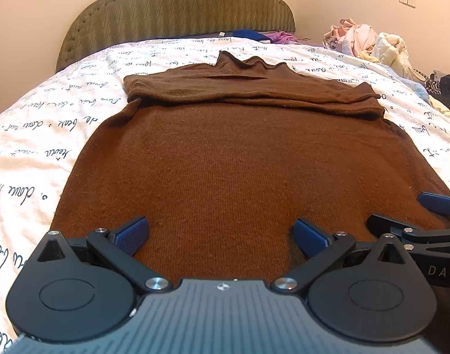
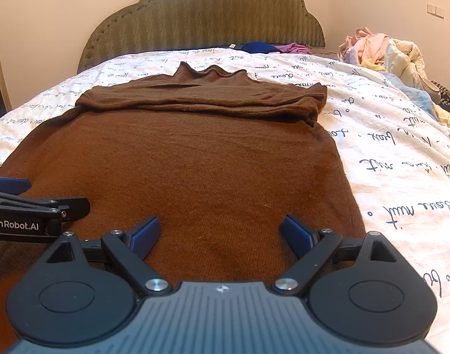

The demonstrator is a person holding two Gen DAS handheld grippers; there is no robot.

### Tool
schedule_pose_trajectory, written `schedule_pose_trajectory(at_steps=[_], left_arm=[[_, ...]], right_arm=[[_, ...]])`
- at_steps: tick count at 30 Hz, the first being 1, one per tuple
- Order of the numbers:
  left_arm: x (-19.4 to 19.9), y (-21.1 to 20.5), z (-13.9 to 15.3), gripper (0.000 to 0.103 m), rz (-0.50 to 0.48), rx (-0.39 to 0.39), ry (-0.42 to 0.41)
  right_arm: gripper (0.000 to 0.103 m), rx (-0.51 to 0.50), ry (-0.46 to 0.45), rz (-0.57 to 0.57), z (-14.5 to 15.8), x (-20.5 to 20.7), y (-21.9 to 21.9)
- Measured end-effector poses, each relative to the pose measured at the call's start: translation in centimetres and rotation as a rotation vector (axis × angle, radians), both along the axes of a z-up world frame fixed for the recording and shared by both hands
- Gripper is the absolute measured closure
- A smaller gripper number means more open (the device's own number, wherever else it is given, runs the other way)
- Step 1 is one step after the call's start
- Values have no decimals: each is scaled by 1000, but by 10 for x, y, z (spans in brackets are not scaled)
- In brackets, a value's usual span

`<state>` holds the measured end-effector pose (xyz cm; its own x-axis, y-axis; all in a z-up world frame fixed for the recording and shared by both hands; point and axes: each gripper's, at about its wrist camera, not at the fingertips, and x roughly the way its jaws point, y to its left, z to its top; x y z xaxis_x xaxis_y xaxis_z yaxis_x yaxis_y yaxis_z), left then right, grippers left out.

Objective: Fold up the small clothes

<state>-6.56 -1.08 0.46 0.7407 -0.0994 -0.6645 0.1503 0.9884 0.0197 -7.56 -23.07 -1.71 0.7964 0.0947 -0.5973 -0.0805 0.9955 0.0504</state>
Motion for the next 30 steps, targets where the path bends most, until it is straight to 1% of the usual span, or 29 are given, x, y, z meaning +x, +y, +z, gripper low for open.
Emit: schedule_pose_trajectory(at_steps=[23, 30], left_arm=[[1, -1, -1, 0, 0, 10, -2], [-11, 1, 0, 0, 6, 14, 3]], right_arm=[[10, 3, 3, -2, 0, 0, -1], [10, 12, 7, -13, 0, -9, -2]])
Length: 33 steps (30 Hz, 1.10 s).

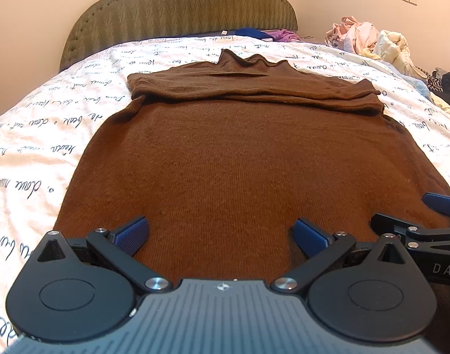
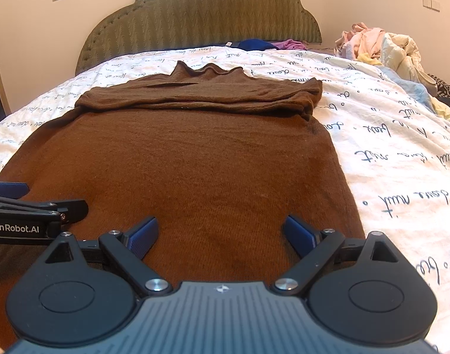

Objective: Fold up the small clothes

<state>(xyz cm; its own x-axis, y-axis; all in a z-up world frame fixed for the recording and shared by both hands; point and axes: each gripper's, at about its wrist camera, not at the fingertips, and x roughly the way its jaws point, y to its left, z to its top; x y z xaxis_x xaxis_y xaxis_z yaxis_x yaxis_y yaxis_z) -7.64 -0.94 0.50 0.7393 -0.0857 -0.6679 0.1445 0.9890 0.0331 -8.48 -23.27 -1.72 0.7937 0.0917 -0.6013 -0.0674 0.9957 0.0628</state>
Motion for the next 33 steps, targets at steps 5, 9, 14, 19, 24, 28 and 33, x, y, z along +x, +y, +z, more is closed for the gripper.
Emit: schedule_pose_trajectory(at_steps=[5, 9, 14, 19, 24, 28, 33], left_arm=[[-11, 1, 2, 0, -7, 10, 8], [-16, 5, 3, 0, -28, 16, 18], [-18, 4, 1, 0, -32, 18, 12], [-19, 2, -2, 0, -24, 18, -9], [-19, 3, -1, 0, -23, 19, -13], [-19, 3, -1, 0, -23, 17, -14], [-19, 3, -1, 0, -23, 17, -14]], right_arm=[[9, -10, -1, -1, 0, -6, 2], [9, -16, 13, 4, 3, -10, 2], [9, -12, 4, 14, 1, -19, 1], [4, -12, 0, 14, -2, -18, 2], [4, -14, 0, 14, -2, -18, 3], [4, -13, -1, 13, -3, -18, 2], [3, -13, 0, 14, -2, -18, 3]])
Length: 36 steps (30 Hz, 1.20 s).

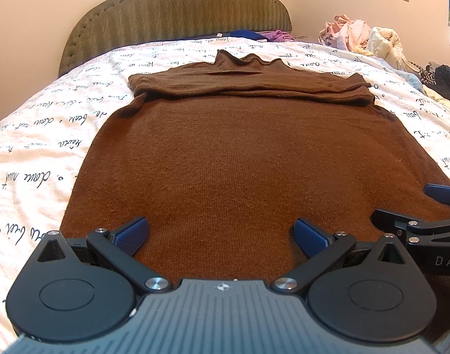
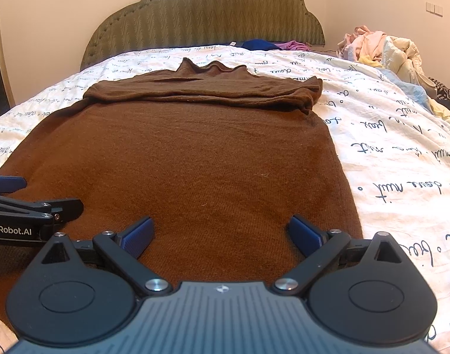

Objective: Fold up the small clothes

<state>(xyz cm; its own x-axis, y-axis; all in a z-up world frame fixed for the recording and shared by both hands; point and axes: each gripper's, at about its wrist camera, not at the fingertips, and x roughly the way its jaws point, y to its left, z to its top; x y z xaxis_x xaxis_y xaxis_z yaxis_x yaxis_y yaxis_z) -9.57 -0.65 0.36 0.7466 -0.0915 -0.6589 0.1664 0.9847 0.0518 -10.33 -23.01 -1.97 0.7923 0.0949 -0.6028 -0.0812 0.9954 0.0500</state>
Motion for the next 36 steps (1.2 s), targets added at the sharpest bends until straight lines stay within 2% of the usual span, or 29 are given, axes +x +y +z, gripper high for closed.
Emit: schedule_pose_trajectory(at_steps=[26, 36], left_arm=[[-1, 1, 1, 0, 1, 8, 1], [-16, 3, 4, 0, -1, 19, 7]], right_arm=[[3, 6, 3, 1, 0, 1, -1], [3, 3, 2, 1, 0, 1, -1]])
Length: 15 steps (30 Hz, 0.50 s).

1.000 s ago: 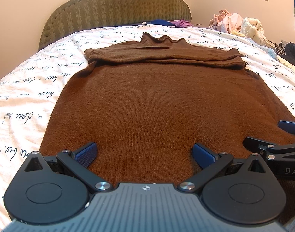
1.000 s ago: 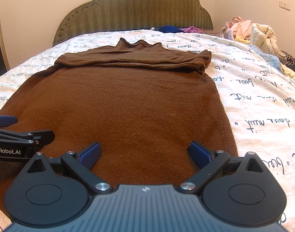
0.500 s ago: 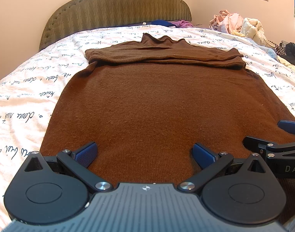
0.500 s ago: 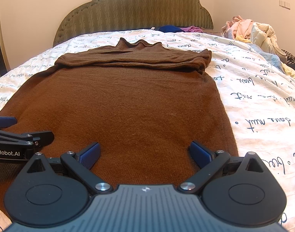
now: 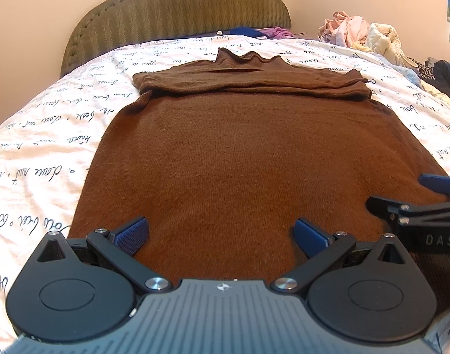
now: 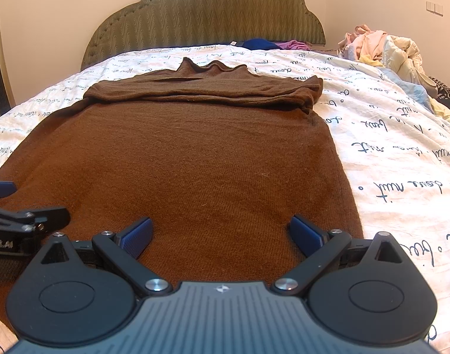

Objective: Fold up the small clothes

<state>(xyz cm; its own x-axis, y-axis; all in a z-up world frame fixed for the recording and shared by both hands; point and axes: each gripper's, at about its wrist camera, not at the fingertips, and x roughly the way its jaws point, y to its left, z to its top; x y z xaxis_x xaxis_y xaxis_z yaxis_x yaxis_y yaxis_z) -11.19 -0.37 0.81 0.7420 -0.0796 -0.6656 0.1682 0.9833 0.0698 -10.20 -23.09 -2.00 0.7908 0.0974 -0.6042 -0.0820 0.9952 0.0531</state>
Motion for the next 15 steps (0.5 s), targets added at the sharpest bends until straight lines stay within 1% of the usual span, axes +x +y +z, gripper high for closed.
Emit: schedule_pose_trajectory(at_steps=[7, 13, 15], left_arm=[[-9, 2, 2, 0, 1, 8, 0], [-20, 7, 4, 0, -7, 12, -19], [-24, 12, 8, 0, -4, 17, -32]], right_arm=[[3, -7, -2, -2, 1, 0, 0], [3, -13, -4, -3, 1, -2, 1], [3, -4, 1, 10, 7, -4, -1]])
